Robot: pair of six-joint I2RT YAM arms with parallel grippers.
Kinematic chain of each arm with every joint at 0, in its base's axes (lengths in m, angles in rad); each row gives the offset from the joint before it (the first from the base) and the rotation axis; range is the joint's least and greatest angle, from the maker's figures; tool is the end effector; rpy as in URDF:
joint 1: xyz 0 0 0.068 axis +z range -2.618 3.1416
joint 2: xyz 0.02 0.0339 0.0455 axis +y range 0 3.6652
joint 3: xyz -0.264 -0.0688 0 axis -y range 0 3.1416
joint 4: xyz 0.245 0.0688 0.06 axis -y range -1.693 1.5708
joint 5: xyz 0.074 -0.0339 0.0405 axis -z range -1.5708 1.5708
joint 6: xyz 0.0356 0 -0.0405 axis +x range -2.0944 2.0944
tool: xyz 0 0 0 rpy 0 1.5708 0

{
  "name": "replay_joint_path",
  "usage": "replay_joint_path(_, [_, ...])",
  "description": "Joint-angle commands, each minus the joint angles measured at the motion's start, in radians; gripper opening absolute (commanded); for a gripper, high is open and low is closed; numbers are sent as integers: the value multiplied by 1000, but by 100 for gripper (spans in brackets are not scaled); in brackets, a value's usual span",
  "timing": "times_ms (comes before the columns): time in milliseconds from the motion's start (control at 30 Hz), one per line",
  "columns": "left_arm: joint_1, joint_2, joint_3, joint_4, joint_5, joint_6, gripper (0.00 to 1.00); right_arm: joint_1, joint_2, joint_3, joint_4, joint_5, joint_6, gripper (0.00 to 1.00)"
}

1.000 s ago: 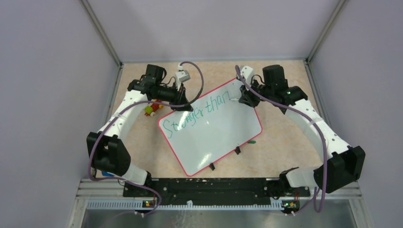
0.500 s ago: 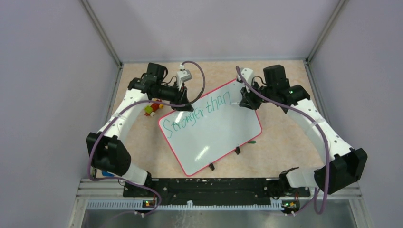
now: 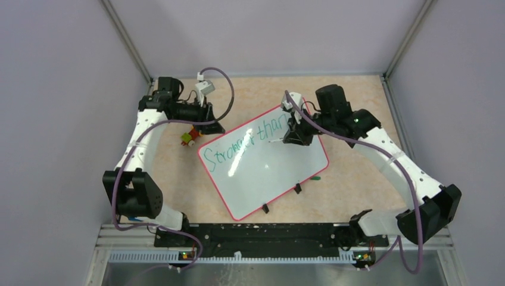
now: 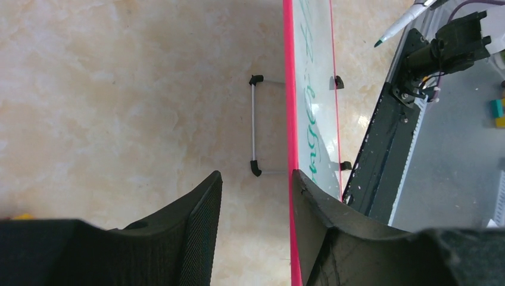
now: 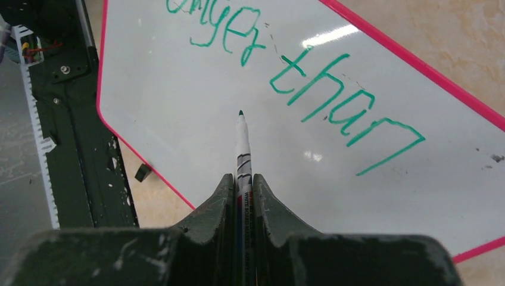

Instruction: Write a sentence on the whiteboard

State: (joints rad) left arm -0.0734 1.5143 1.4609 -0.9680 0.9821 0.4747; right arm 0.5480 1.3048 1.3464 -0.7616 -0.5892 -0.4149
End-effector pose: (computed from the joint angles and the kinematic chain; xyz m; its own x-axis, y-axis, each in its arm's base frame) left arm 0.2989 -0.0517 0.3439 -0.5399 0.2942 -0.7886 0.8102 0.4356 -0.3922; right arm 0.2208 0.1580 0.3700 -0.1967 -0.5127 -0.8357 -0.9496 0.3118 0.0323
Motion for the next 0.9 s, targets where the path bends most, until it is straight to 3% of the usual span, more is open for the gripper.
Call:
replay_joint_path(0, [66,-30,-40,-107,131,95,52,65,-5,-15,86,-36,48,0])
replay_joint_path(267, [110,-84,-107,-91,146,95,58,258,-2,-93,234,95,118,0])
replay_joint_path(533, [116,-58,-102,-97,170,88,58,421,22,-179,403,220,165,0])
replay_joint_path(867, [122,-99,-48,-162,214,101,60,465,13,-225,436,143,164,0])
